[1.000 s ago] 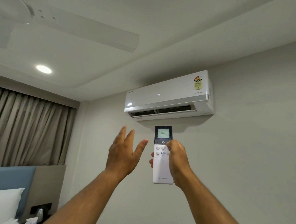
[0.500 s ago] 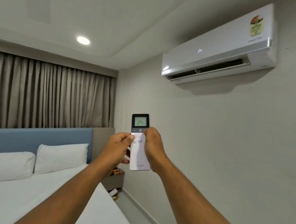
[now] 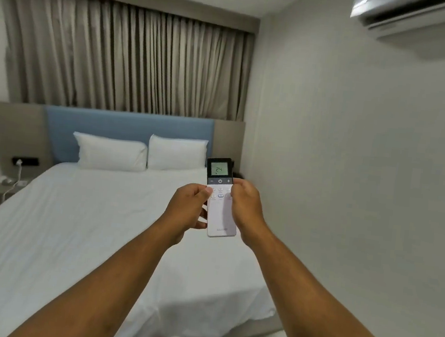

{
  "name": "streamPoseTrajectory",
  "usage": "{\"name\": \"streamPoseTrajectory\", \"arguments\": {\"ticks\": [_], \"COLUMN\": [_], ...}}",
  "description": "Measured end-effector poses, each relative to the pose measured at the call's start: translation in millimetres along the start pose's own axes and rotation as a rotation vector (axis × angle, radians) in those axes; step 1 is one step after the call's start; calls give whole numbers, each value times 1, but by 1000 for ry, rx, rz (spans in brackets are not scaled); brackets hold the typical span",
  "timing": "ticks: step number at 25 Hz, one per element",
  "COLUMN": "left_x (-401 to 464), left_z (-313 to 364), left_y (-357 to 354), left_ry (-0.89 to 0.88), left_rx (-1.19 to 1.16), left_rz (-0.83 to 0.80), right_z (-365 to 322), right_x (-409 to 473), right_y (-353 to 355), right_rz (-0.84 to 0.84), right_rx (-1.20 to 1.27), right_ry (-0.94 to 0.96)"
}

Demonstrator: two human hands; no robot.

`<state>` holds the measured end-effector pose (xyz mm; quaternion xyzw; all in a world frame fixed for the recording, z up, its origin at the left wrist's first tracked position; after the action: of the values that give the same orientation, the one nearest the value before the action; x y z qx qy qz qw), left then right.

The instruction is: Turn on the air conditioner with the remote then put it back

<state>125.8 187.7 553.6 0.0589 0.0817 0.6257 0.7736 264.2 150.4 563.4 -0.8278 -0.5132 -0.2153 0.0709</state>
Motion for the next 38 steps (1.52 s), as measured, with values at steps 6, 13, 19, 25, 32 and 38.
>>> {"name": "streamPoseTrajectory", "arguments": {"ticks": [6, 13, 19, 25, 32, 38], "left_x": [-11, -71, -116, -147, -153, -154], "left_z": [-191, -419, -566, -647, -663, -665], "left_y": [7, -1, -18, -34, -34, -27], "left_ry": [355, 771, 971, 963, 862, 859], "left_rx": [33, 34, 46, 226, 393, 480], "left_rz": [43, 100, 143, 101, 208, 110], "right_z": [163, 331, 440, 497, 510, 503], "right_x": [-102, -257, -364, -439, -451, -452], "right_y": [-55, -99, -117, -121, -129, -133], "right_rz": [-31, -247, -396, -497, -556, -654], "right_rx": [-44, -185, -259, -339, -442, -435], "right_ry": [-304, -662, -855, -963, -823, -757]}}
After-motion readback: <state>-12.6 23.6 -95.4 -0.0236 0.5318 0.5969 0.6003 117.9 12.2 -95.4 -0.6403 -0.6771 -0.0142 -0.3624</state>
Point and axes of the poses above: each hand's wrist, its own x-axis towards the middle knuckle, its own y-axis out of the back of the hand, z = x × y, the point moved 7 cm from there along x, towards the middle knuckle, and after that the axes turned 12 degrees about y, right-handed, at the moved point
